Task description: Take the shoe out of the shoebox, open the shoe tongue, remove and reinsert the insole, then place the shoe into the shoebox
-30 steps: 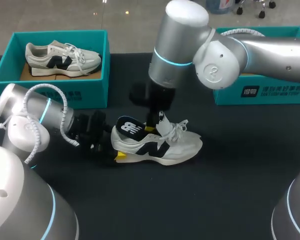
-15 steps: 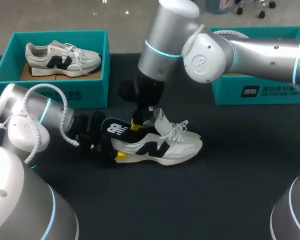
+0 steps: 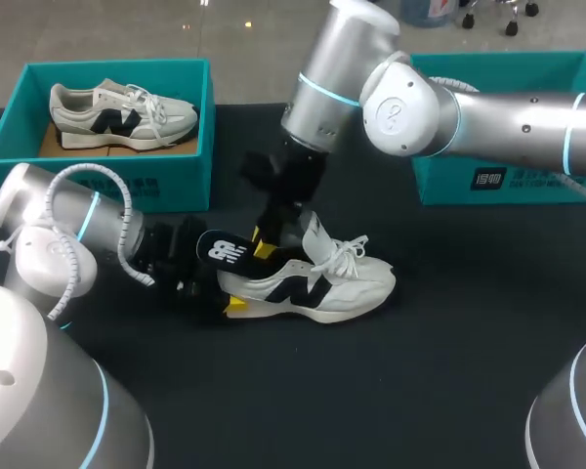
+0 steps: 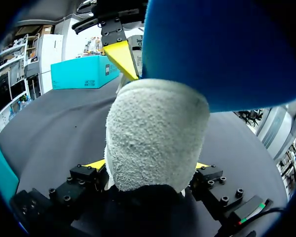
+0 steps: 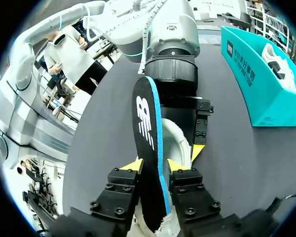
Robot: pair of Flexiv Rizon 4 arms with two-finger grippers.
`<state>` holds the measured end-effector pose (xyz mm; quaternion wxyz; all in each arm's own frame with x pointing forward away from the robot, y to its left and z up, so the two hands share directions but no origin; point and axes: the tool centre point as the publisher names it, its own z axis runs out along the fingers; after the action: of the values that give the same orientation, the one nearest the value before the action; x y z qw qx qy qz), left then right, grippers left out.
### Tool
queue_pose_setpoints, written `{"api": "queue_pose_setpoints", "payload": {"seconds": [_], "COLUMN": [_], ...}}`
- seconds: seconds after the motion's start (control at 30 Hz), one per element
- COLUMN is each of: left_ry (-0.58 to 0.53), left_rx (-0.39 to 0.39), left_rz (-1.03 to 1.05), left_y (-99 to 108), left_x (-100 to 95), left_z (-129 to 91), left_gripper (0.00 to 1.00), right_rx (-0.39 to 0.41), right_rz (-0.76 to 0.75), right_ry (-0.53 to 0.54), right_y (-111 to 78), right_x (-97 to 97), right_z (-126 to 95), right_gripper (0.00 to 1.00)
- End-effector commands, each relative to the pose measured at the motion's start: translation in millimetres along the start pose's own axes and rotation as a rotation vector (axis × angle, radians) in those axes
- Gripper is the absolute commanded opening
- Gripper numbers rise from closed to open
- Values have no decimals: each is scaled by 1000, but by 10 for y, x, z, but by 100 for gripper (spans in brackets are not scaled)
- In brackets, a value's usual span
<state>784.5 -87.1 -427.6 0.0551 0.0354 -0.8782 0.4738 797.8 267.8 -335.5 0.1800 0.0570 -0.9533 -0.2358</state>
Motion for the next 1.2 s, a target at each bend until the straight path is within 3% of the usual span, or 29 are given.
{"api": "queue_pose_setpoints", "payload": {"seconds": [0.03,0.33,0.4,0.47,0.67,0.93,1.2], "left_ry": [0,0,0,0,0,0,0], "left_rx": [-3,-3,-3,-3,-3,-3,-3], "left_rz": [-1,-1,-1,-1,-1,-1,-1], "left_y": [22,22,22,22,22,22,22], "left_x": [-17,-17,-17,-17,-17,-17,-17], "left_z": [9,9,9,9,9,9,9], "left_gripper": [0,0,0,0,0,0,0], "right_rx": [-50,-34,-35,-33,-33,-174,-305], "right_rz": [-13,-8,-6,-4,-14,-44,-28], "right_ry": [45,87,85,82,67,39,-43], "right_y": [-87,-115,-114,-105,-67,143,380], "right_x": [-53,-80,-79,-69,-39,8,36], "right_z": [29,126,127,118,26,-186,-544], "right_gripper": [31,31,21,0,0,0,0]}}
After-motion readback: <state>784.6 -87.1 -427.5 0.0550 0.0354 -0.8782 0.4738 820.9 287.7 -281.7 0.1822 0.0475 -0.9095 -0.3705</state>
